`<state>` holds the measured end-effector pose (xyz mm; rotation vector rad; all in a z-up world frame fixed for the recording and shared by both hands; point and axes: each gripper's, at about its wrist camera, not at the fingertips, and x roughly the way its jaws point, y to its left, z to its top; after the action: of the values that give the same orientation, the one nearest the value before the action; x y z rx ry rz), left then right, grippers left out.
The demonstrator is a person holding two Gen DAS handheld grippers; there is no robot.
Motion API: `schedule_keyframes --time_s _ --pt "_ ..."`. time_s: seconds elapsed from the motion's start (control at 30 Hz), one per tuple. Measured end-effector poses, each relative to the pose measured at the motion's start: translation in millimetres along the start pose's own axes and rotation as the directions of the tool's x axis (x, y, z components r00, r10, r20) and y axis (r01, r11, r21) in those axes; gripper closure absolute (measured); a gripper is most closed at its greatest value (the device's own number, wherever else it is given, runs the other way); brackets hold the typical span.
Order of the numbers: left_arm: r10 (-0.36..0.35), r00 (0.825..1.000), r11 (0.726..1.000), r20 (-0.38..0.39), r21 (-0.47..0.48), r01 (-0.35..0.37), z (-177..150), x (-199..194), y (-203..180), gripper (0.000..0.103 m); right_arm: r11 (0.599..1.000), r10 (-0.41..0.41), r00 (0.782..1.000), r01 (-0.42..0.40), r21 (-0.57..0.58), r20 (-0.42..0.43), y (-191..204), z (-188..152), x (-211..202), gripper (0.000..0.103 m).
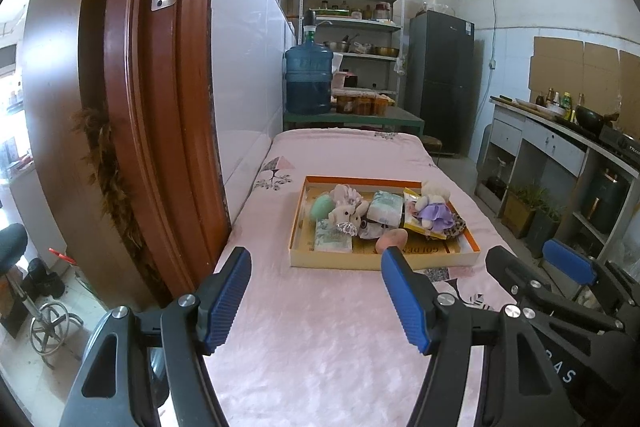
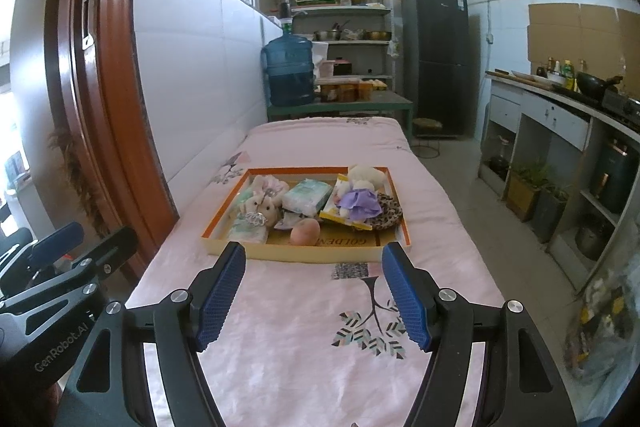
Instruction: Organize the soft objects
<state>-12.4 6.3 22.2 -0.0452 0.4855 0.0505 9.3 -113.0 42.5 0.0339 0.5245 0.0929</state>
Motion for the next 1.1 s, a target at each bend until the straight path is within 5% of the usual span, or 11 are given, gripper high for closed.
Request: schedule_keyframes --time_s 1.1 --pt "-0.003 1.000 1.000 -0.012 0.002 0.003 -1.4 3.6 1.2 0.035 1.000 0.005 1.000 -0.005 -0.008 -0.002 0.8 0.4 5.5 0.030"
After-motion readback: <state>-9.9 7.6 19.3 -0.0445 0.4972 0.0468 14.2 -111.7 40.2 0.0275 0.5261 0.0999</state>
